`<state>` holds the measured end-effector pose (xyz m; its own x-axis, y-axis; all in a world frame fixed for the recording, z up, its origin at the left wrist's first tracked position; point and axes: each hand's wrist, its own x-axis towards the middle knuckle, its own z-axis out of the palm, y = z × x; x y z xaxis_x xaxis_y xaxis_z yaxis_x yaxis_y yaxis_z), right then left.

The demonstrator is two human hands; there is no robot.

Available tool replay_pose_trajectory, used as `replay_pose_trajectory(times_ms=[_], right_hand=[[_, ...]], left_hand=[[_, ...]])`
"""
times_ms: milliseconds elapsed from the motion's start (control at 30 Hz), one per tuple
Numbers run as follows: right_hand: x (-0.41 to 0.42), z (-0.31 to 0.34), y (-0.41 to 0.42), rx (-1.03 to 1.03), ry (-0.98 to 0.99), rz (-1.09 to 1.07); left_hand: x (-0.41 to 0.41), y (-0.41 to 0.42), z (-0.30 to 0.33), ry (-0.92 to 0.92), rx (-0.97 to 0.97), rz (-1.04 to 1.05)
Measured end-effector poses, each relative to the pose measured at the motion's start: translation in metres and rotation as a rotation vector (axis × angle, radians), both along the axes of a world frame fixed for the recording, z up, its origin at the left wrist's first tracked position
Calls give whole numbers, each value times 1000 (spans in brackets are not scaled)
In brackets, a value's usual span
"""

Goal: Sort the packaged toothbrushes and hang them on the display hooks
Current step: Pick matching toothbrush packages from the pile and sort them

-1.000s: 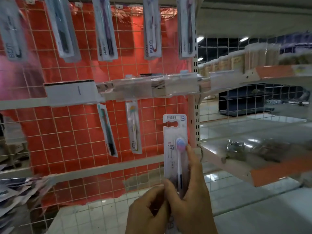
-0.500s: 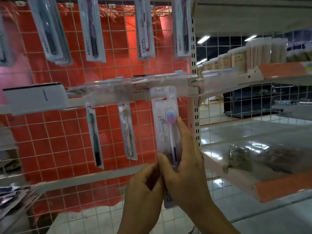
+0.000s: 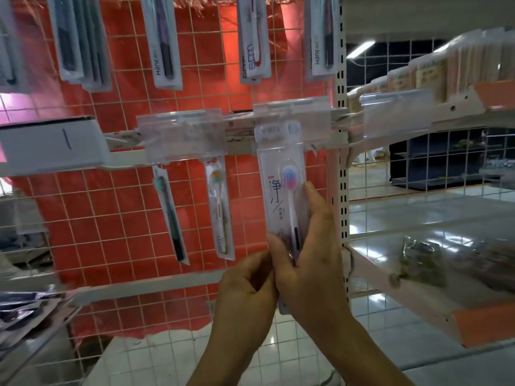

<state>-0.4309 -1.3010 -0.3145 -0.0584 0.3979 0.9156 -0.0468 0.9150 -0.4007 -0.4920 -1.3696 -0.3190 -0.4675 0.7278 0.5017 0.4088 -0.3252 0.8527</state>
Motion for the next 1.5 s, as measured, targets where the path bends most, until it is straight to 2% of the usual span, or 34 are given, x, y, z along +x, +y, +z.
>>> replay_pose_trajectory(times_ms=[400, 567, 733, 867, 1067, 1200, 1300, 1500], right_hand=[[7, -1, -5, -92, -30, 32], [2, -4, -2, -128, -86, 24], [-11, -9, 11, -160, -82, 67], [-43, -11, 49, -160, -77, 34], [-104, -5, 125, -183, -90, 69], [-117, -4, 146, -166, -140, 29], [-119, -16, 151, -118, -138, -86], [-94, -54, 123, -289, -247, -187]], left_hand=[[3, -8, 0, 38, 56, -29], [0, -6, -7, -7, -17, -5], [-8, -3, -16, 4, -52, 111], [-17, -4, -24, 0, -69, 224], [-36, -22, -35, 37, -91, 278], [-51, -35, -42, 32, -116, 313], [-59, -40, -47, 31, -120, 330], [-60, -38, -47, 24, -117, 315]])
